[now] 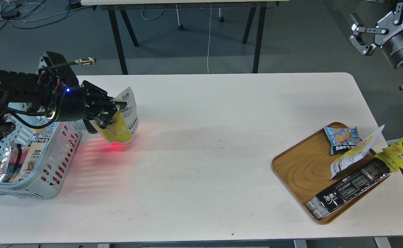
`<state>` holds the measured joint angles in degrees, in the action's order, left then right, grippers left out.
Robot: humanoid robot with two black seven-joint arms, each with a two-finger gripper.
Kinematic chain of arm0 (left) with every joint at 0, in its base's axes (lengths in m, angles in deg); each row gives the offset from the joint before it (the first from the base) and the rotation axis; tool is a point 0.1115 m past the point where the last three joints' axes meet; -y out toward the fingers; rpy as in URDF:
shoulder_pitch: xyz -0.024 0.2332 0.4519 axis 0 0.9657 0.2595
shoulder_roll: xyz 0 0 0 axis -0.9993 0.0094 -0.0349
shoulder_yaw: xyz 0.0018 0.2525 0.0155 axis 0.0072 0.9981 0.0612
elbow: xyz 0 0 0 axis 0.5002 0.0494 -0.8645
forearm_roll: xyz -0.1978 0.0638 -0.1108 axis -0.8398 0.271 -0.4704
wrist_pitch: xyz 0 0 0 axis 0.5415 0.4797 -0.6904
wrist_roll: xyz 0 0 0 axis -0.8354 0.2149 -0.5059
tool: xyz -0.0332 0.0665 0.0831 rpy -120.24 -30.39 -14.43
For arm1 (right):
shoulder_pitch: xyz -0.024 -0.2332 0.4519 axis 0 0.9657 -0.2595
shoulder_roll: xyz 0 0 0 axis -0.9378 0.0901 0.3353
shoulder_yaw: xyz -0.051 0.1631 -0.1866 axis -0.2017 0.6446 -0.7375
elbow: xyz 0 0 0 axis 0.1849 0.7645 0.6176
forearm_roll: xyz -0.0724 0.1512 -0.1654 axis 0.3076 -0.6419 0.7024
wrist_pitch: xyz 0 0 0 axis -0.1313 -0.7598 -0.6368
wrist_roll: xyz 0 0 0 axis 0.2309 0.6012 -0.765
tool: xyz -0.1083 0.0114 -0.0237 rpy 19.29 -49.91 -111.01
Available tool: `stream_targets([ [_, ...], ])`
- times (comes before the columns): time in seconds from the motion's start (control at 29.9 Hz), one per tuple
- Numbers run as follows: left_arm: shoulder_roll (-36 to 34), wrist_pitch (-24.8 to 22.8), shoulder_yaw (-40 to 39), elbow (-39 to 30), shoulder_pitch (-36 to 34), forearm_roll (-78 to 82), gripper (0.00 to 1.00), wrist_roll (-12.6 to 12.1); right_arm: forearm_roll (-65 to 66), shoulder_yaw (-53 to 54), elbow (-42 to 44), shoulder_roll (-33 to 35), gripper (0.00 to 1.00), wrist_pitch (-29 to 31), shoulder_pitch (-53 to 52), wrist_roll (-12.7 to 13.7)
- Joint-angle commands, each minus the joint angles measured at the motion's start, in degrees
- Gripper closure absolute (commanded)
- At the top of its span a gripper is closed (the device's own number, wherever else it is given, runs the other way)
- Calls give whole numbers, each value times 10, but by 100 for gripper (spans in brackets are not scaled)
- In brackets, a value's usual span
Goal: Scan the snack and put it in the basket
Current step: 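Lift the bag with the left gripper and hold it over the scanner, then move the bag over the blue basket and drop it in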
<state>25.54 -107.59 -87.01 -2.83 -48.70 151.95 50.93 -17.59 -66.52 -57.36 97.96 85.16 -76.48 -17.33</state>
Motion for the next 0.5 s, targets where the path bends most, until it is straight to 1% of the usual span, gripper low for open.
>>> stream_targets([
  [0.0, -2, 0, 0, -9, 1, 0, 100, 0, 0, 1, 0, -1, 1, 0, 0, 0],
  [0.07, -11, 0, -1, -37, 1, 0, 100, 0, 0, 1, 0, -1, 1, 0, 0, 0],
  [0.17, -35, 0, -3, -60, 1, 0, 100, 0, 0, 1, 0, 0, 1, 0, 0, 0],
  [0.33, -47, 1, -9, -65, -1, 0, 100, 0, 0, 2, 0, -1, 1, 0, -3, 0],
  [0.47, -81, 16, -37, -80, -1, 0, 100, 0, 0, 4, -1, 1, 1, 0, -3, 0],
])
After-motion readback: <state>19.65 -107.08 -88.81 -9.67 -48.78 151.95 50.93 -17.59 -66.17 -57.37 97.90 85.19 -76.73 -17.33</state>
